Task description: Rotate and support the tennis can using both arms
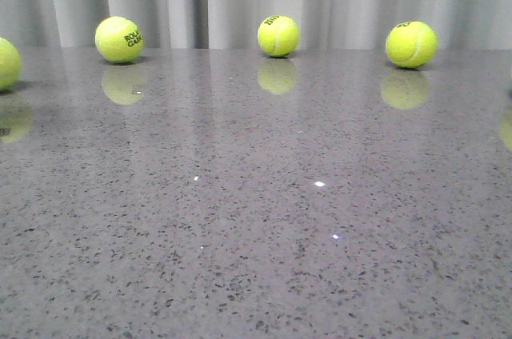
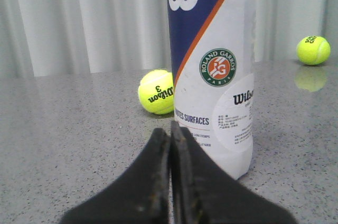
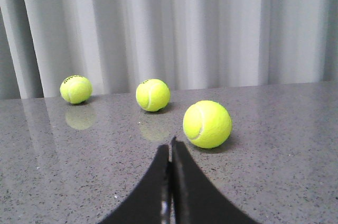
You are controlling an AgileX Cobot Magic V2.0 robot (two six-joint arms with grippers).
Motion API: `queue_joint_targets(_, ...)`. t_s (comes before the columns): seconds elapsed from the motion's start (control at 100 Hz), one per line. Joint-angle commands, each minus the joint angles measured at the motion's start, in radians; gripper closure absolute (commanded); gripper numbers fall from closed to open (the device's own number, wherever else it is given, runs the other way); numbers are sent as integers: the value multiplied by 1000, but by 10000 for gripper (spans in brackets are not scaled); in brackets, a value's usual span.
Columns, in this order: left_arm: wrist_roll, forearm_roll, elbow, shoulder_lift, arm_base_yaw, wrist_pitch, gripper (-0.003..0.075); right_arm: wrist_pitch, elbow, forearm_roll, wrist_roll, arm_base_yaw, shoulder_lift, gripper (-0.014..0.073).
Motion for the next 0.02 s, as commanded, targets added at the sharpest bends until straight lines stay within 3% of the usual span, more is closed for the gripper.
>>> queue_joint_targets(0.0, -9, -3, 46, -41, 2, -88, 741, -82, -19, -7, 0, -7, -21, 662)
queue_joint_targets(0.01, -9, -3, 46, -41, 2, -88, 741, -82, -19, -7, 0, -7, -21, 662)
